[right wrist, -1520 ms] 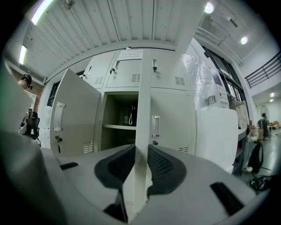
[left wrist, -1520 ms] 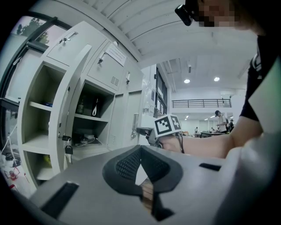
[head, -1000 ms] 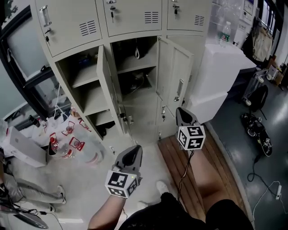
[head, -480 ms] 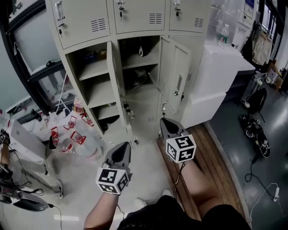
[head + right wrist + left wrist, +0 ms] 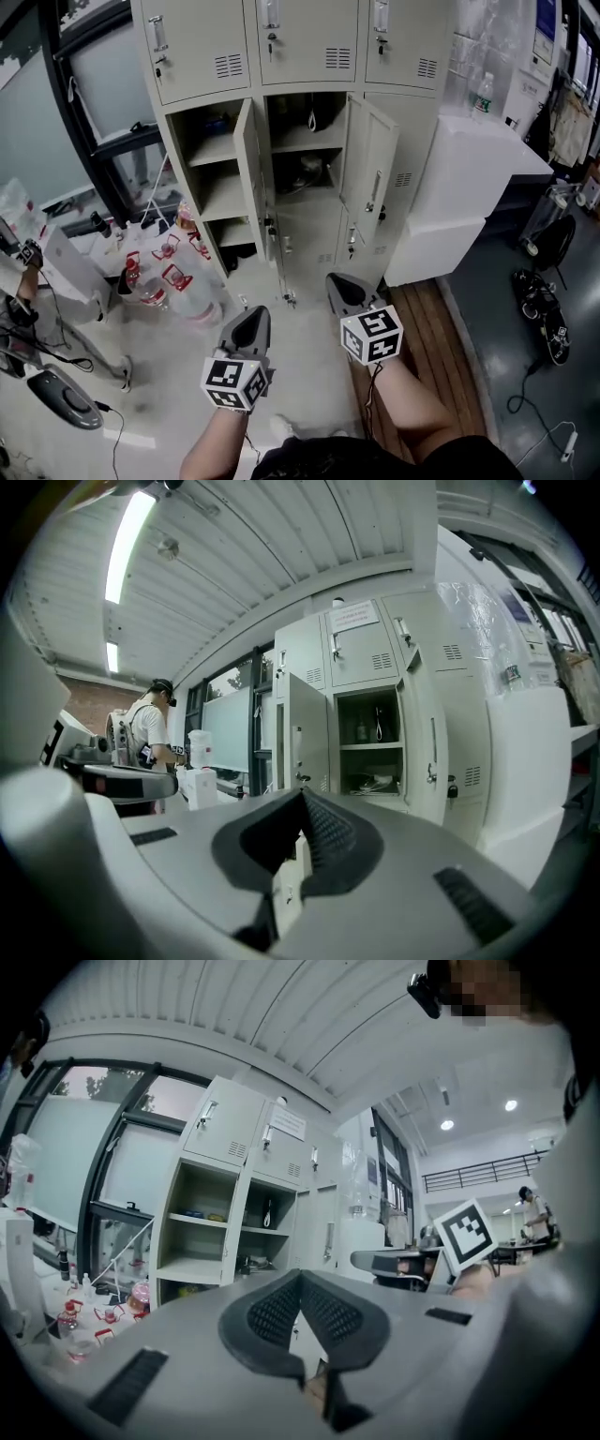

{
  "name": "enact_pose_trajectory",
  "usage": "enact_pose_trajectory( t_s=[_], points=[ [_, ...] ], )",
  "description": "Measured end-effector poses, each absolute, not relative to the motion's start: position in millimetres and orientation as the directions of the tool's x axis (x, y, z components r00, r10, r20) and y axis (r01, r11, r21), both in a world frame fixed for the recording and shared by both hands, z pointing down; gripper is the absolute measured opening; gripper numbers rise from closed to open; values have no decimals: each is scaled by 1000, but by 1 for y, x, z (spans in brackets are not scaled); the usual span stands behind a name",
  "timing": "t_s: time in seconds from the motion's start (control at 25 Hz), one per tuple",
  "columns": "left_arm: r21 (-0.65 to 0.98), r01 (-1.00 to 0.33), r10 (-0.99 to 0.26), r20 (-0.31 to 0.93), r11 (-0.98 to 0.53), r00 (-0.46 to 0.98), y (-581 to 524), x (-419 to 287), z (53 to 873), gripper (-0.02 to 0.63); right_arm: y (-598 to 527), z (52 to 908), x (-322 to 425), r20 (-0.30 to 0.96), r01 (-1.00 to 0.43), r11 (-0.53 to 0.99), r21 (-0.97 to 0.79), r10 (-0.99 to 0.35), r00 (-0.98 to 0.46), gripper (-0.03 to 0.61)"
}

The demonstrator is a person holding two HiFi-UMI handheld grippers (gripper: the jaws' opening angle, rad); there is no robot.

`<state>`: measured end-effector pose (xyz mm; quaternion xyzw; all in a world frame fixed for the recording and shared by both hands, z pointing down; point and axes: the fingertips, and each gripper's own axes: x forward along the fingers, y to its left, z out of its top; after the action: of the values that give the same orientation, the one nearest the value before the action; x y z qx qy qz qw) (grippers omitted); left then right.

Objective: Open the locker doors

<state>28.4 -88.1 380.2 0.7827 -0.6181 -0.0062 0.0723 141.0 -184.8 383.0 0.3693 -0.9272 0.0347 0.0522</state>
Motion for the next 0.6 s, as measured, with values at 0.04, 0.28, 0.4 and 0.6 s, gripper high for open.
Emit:
enact_pose_trajectory(
  t_s=[0.04,0.28,0.4,0.6],
  points=[
    [123,-970,-972,80,-211,222,-85,33,381,3,-182,384,145,123,-681,732,-26,-674,-729,0],
    [139,-978,-981,98,-152,167,-59,66,397,3,-159,394,173,128,-639,769,-30,-631,-765,0],
    [141,-980,-982,107,-139,154,-48,80,403,3,-150,397,186,127,-628,777,-33,-620,-774,0],
    [142,-982,-984,112,-122,138,-36,97,408,3,-136,399,200,119,-612,790,-35,-605,-787,0]
  ],
)
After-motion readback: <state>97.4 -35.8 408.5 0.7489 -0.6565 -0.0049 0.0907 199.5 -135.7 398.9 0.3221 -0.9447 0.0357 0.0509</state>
